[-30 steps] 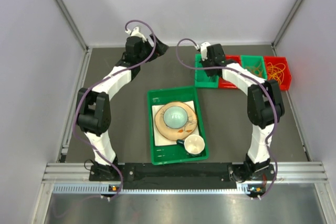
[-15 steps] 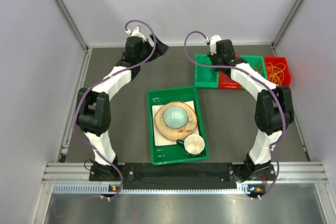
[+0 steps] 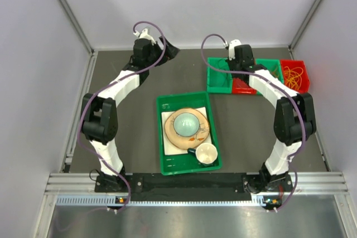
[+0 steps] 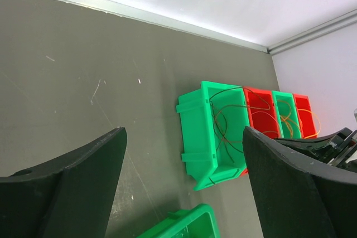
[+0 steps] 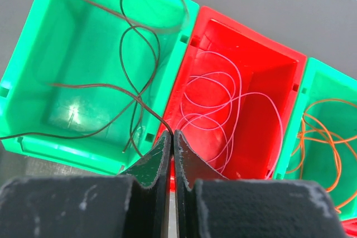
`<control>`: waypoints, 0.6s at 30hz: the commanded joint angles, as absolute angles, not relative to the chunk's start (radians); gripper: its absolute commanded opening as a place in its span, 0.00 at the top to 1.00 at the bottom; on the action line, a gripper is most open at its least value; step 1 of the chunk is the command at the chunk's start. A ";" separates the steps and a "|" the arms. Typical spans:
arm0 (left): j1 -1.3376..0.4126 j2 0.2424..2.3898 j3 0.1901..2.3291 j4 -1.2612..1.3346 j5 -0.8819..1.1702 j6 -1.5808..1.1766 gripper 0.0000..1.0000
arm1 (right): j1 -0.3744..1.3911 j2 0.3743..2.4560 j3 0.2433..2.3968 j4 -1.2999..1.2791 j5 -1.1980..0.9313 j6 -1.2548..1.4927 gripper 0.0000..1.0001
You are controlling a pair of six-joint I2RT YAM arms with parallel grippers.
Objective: Untangle the cables
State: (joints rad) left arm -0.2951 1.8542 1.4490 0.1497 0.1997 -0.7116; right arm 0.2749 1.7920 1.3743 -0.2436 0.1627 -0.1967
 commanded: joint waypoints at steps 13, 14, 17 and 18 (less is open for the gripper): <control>-0.293 1.827 1.465 0.198 0.232 -0.730 0.10 | 0.259 1.799 1.426 -0.204 0.097 -0.158 1.00; -0.293 1.825 1.465 0.199 0.232 -0.730 0.10 | 0.262 1.807 1.434 -0.204 0.094 -0.156 1.00; -0.296 1.824 1.463 0.196 0.232 -0.729 0.10 | 0.284 1.845 1.471 -0.206 0.095 -0.156 1.00; -0.296 1.824 1.463 0.196 0.232 -0.729 0.10 | 0.297 1.873 1.485 -0.213 0.098 -0.156 1.00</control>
